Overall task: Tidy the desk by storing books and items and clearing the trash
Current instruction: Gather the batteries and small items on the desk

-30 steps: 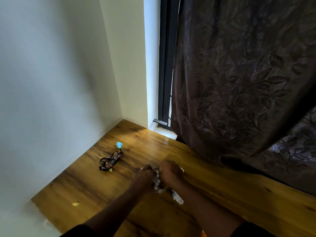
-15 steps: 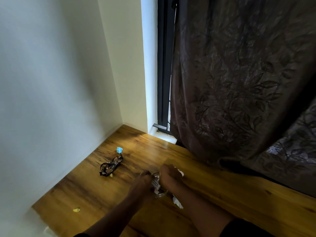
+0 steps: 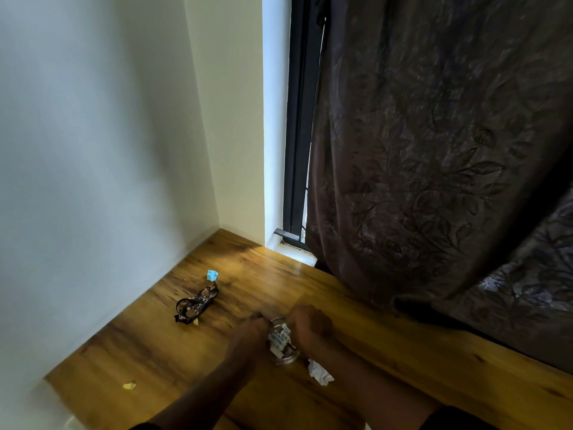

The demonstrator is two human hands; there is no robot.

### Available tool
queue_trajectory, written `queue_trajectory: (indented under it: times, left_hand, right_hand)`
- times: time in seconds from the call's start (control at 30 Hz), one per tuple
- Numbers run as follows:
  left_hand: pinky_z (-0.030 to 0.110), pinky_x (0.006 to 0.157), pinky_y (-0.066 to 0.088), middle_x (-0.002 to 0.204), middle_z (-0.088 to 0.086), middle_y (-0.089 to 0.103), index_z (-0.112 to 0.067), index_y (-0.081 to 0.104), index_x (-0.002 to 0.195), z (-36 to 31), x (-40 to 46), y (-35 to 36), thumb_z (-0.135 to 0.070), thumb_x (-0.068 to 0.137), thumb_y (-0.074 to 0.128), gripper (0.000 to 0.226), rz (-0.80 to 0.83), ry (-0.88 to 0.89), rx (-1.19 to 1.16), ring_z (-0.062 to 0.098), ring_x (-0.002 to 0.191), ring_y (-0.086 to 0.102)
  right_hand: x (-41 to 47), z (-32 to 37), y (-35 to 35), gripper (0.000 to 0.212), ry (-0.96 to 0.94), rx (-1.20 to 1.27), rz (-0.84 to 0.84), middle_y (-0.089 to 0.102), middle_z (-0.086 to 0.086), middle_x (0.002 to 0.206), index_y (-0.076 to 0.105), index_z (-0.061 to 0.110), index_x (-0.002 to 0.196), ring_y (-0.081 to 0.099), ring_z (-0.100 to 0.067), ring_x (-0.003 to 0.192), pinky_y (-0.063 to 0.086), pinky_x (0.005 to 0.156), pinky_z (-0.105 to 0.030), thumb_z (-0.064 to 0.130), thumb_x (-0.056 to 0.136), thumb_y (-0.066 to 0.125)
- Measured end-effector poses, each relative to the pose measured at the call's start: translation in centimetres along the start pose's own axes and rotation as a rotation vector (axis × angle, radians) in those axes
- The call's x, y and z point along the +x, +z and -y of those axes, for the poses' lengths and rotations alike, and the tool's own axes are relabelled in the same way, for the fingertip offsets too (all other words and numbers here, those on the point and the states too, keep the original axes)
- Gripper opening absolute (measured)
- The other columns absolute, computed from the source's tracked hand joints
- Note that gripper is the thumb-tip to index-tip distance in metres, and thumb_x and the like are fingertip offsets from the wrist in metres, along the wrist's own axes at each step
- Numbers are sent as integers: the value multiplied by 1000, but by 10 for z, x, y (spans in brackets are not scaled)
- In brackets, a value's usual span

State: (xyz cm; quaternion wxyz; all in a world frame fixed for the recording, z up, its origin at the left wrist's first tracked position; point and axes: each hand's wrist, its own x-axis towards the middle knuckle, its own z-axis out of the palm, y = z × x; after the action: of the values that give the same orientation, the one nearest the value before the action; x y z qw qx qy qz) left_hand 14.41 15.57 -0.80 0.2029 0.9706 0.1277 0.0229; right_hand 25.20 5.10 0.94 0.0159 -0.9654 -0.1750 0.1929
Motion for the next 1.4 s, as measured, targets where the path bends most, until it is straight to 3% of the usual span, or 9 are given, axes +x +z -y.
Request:
queue_trajectory:
  times: [0.3,0.53,0.7,0.8,0.9,1.07,1.17,1.27,1.4]
  left_hand:
    - [32,80,55,115,1,63,-20,68,102,-5,7,0,-29,80,77,25,55,-95,69,21,97,67]
    - [26,76,52,120,4,63,-19,68,113,-7,-1,-1,-30,94,65,22,-15,-89,69,18,96,66]
    - [27,85,50,130,4,62,-17,67,124,-12,-14,-8,-25,96,62,29,-28,-20,71,20,111,63]
    - [29,86,50,135,1,58,-22,62,133,-14,-30,-10,-31,91,61,42,0,-7,105,22,115,62]
    - [34,92,52,138,5,58,-19,64,130,-10,-35,-12,-30,88,63,44,90,-16,101,26,114,65]
    - [28,123,19,168,7,21,-15,31,157,-6,-65,-4,-39,94,63,76,205,86,287,18,155,20]
    - [38,123,26,162,10,33,-16,37,154,-19,-96,-9,-35,91,66,72,170,78,244,28,152,28]
    - [30,103,50,141,8,59,-15,60,137,-23,-128,-6,-53,66,85,85,-14,113,347,25,129,60]
    - [42,119,33,159,14,39,-13,45,152,-4,-153,12,-37,89,67,70,42,88,277,33,145,42]
  right_hand:
    - [-10,-4,1,29,-37,-44,-73,64,-15,133,69,13,125,60,-38,124,51,101,-51,15,102,52]
    - [-27,-16,13,35,-118,34,-205,63,-9,134,64,13,130,58,-29,126,46,106,-40,20,107,38]
    - [-36,-18,8,41,-198,-20,-150,57,-8,140,60,17,134,53,-30,132,42,111,-43,33,96,61]
    - [-50,-28,9,47,-304,-15,-177,51,-8,149,57,19,139,45,-32,139,32,117,-44,37,96,59]
    - [-60,-40,13,61,-410,90,-87,26,-10,165,39,18,155,22,-32,153,14,125,-41,37,99,57]
    - [-79,-43,26,62,-430,156,-8,9,-1,171,33,29,158,11,-31,156,17,125,-41,38,101,55]
    - [-85,-40,36,61,-397,155,-10,17,-2,169,37,31,153,16,-30,154,23,123,-41,36,96,57]
    - [-98,-35,44,55,-406,151,-106,34,-2,160,47,29,146,27,-29,147,29,119,-39,29,92,57]
    - [-121,-27,57,54,-428,212,-151,42,0,153,48,28,145,32,-25,145,34,117,-38,28,92,57]
